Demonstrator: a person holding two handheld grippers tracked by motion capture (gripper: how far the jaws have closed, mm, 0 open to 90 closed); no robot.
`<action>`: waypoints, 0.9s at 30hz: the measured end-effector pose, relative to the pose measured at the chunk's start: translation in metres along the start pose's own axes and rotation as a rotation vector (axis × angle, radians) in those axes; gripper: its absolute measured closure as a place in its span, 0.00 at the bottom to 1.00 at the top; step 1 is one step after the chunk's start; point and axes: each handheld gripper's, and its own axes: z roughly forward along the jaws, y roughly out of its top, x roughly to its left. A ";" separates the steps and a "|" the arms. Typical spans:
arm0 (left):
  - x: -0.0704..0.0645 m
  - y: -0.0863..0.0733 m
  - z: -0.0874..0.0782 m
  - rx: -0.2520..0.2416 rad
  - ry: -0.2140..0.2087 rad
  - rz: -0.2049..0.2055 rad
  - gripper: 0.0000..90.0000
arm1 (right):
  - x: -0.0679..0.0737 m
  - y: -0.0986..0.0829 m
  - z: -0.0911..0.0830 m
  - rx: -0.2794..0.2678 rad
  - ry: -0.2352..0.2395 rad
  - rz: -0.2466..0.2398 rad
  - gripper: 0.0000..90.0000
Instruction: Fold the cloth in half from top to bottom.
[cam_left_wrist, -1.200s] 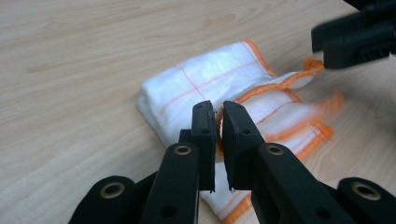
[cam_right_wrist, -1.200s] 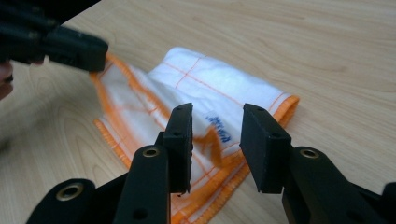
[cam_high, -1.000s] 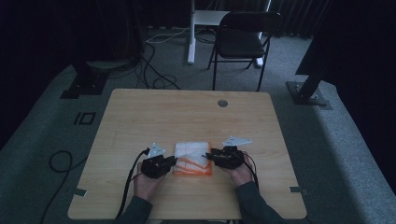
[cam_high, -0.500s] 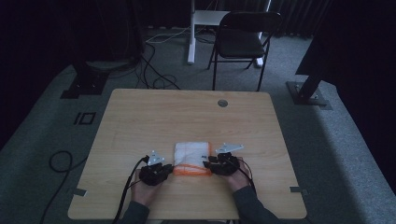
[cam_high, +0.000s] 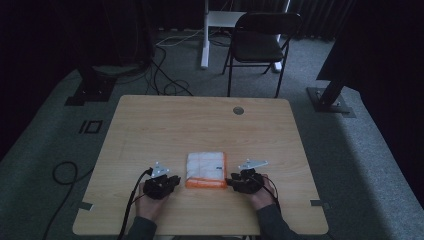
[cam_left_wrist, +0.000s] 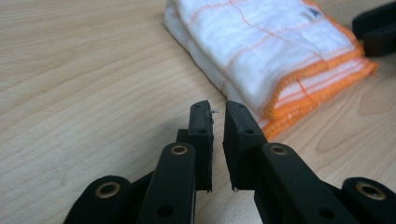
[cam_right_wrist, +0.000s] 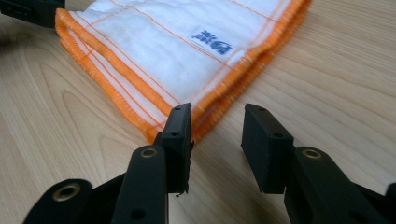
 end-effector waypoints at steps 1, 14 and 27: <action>0.001 0.000 0.000 -0.007 0.002 -0.007 0.91 | 0.000 -0.001 -0.002 -0.008 -0.002 0.006 0.69; 0.004 -0.003 0.005 -0.018 0.073 0.002 0.84 | -0.011 -0.004 -0.013 -0.068 -0.086 0.009 0.67; 0.007 -0.003 0.005 -0.020 0.129 -0.009 0.73 | -0.028 -0.006 -0.013 -0.069 -0.121 0.043 0.66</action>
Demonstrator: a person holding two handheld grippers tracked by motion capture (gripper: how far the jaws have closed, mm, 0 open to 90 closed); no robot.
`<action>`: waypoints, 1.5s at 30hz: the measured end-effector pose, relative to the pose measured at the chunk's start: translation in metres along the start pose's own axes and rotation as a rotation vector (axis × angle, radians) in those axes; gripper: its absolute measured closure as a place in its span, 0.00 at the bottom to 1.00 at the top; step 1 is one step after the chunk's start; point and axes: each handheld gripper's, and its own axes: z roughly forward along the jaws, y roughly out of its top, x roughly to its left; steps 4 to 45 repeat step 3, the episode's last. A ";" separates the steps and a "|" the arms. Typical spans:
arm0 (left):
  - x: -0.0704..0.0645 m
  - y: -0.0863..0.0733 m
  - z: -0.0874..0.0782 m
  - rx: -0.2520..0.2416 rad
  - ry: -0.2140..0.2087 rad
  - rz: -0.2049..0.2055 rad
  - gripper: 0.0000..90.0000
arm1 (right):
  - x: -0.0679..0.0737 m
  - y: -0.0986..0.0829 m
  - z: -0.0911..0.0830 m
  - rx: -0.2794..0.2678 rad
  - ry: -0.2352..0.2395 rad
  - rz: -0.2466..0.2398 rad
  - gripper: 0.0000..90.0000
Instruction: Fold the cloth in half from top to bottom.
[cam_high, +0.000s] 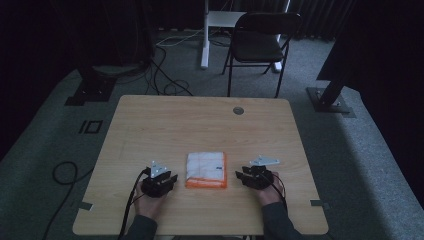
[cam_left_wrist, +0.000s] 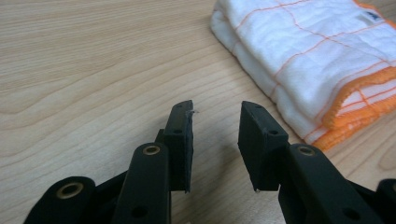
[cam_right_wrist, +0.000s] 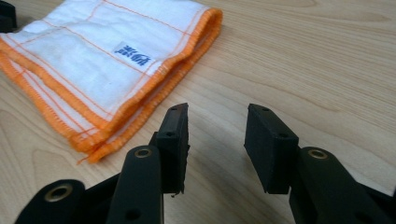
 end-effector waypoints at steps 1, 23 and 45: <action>0.000 0.000 0.000 0.000 -0.001 -0.001 0.73 | -0.001 0.000 0.000 0.000 -0.002 0.003 0.66; 0.000 0.000 0.000 0.000 0.005 -0.001 0.72 | -0.003 0.000 0.000 -0.003 -0.007 0.005 0.66; 0.000 0.000 0.000 0.000 0.005 -0.001 0.72 | -0.003 0.000 0.000 -0.003 -0.007 0.005 0.66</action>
